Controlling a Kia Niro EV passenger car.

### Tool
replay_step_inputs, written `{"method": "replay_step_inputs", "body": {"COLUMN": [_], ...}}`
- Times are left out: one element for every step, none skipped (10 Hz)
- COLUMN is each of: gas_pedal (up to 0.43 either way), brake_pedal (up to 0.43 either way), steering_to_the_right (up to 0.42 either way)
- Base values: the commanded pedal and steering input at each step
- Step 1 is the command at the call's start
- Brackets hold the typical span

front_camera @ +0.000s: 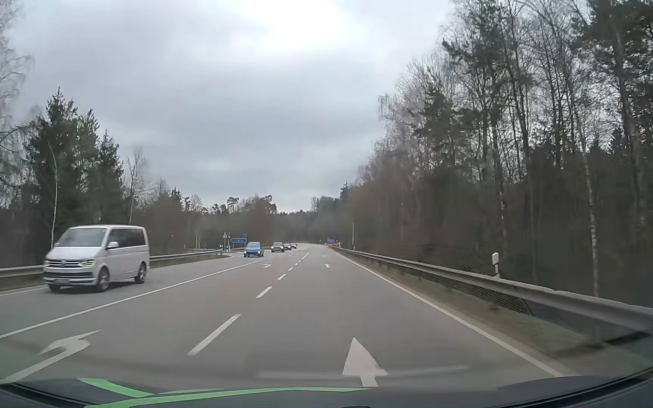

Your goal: Follow the waypoints while adhering to traffic rules and regulations

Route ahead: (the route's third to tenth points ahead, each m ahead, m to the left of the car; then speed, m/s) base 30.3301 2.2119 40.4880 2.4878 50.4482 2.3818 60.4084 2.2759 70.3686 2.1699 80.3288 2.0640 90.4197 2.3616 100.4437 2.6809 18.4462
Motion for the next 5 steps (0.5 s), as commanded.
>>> {"method": "replay_step_inputs", "body": {"gas_pedal": [0.189, 0.189, 0.189, 0.189, 0.189], "brake_pedal": [0.0, 0.0, 0.0, 0.0, 0.0], "steering_to_the_right": [0.002, 0.002, 0.002, 0.002, 0.002]}}
